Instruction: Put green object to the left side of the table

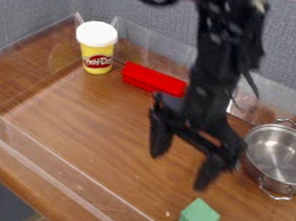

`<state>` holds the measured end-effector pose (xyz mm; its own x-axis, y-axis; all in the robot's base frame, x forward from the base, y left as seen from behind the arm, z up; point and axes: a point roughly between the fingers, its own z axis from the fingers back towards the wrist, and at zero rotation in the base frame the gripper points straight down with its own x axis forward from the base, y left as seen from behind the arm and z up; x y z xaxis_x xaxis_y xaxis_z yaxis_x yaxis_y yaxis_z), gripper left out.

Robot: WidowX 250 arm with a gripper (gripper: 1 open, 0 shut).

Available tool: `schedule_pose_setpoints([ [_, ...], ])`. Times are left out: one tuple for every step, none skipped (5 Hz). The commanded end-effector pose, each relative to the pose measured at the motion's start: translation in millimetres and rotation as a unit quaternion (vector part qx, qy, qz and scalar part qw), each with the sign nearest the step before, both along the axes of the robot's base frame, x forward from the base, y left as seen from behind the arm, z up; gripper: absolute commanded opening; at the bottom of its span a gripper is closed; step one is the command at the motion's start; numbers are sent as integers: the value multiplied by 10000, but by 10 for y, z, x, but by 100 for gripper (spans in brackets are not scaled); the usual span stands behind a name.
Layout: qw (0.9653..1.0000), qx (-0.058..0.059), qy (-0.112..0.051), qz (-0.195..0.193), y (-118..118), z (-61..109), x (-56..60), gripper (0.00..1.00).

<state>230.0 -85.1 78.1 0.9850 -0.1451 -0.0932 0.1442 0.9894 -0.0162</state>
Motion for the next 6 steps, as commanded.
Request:
schedule_pose_setpoints([
  [9996, -97, -279, -31, -130, -51, -31, 100],
  [9997, -107, -211, -97, -198, -203, -60, 100],
  [9997, -122, -159, -126, -234, -352, -80, 100],
  [9997, -141, -119, -145, -248, -480, -88, 100],
  [9997, -134, -113, -198, -258, -529, -83, 0],
  [9994, -125, -172, -277, -263, -472, -75, 0],
])
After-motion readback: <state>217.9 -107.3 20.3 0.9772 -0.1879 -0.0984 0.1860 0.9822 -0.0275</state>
